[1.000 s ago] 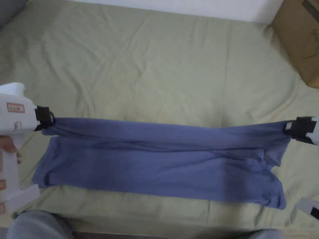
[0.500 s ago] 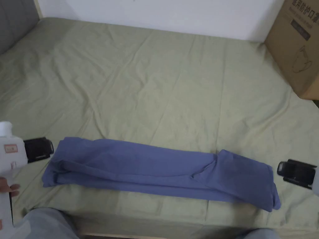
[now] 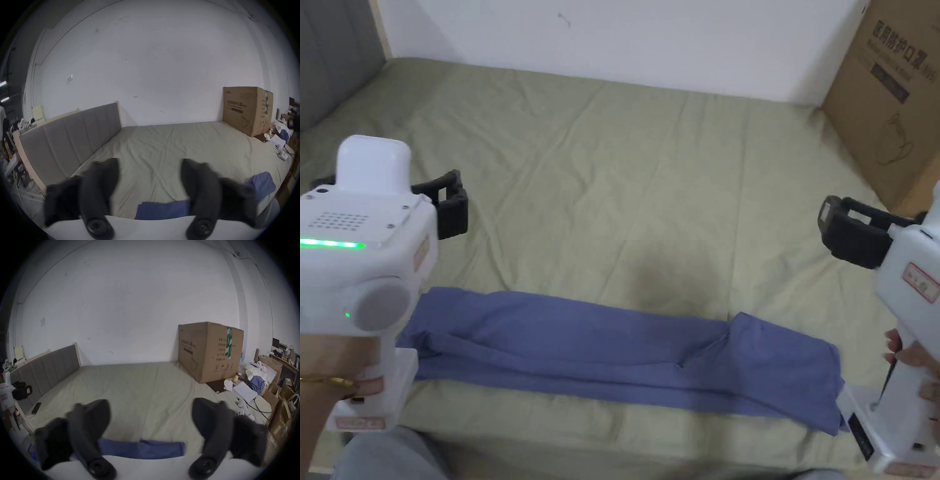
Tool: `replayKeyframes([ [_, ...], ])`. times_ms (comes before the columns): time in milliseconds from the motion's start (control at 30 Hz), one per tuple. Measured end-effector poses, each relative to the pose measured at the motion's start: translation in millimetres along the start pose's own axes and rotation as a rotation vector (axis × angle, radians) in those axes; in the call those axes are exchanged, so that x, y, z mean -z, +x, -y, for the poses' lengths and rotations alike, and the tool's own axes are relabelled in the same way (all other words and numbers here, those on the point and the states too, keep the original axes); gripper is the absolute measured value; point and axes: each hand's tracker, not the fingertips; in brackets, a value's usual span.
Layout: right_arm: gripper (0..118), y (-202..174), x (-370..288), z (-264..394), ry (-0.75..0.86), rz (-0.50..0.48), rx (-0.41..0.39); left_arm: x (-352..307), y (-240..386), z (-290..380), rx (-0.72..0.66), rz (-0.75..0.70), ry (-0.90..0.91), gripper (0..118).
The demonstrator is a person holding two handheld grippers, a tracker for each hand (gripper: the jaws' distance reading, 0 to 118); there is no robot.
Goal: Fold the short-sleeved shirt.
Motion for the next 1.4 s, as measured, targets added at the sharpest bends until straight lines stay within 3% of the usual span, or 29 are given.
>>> replayKeyframes([
  [33,70,-3.3,-0.6,-0.2,0.007,0.0,0.005,2.4,2.1,1.5,0.003,-0.001,-0.007,35],
  [67,43,-5.7,1.4,0.4,0.013,0.004,0.013,4.7,4.4,2.4,0.002,-0.002,-0.013,9],
  [100,19,-8.5,2.4,1.1,0.018,0.008,0.022,6.0,4.9,4.2,-0.013,0.001,-0.013,0],
  [133,0,-10.0,2.7,2.0,0.024,0.011,0.026,5.7,3.9,4.4,-0.052,0.022,-0.016,0],
  [433,0,-6.7,12.5,10.8,-0.018,-0.023,0.092,25.0,-17.1,15.9,-0.162,0.108,-0.161,1],
  [467,0,-7.6,13.4,12.5,-0.026,-0.023,0.088,30.7,-25.9,17.0,-0.2,0.125,-0.196,10],
  [500,0,-7.4,14.6,14.3,-0.035,-0.024,0.08,38.0,-36.8,18.3,-0.246,0.156,-0.25,27],
  [533,0,-7.6,15.7,16.0,-0.04,-0.022,0.071,46.0,-47.3,20.2,-0.291,0.185,-0.306,59],
  [567,0,-7.3,17.3,17.7,-0.051,-0.023,0.058,55.1,-55.9,23.3,-0.333,0.222,-0.383,79],
  [600,0,-9.2,18.4,20.1,-0.06,-0.025,0.047,67.1,-69.0,30.6,-0.373,0.259,-0.47,90],
  [633,0,-9.0,20.5,22.5,-0.069,-0.023,0.037,75.5,-79.9,39.4,-0.41,0.272,-0.527,94],
  [867,0,-12.7,30.6,35.6,-0.146,0.002,0.006,106.3,-140.9,121.7,-0.754,0.329,-0.718,94],
  [1167,0,-24.4,46.2,44.5,-0.216,0.006,-0.035,112.3,-146.4,183.7,-0.84,0.322,-0.814,94],
  [1267,0,-28.8,47.9,46.9,-0.229,0.001,-0.042,110.3,-144.6,181.7,-0.9,0.336,-0.755,93],
  [1300,0,-30.2,48.6,47.9,-0.235,-0.002,-0.045,108.3,-145.2,182.0,-0.948,0.359,-0.75,89],
  [1400,0,-32.8,48.8,52.2,-0.248,-0.007,-0.058,112.3,-137.6,184.5,-0.961,0.366,-0.779,52],
])
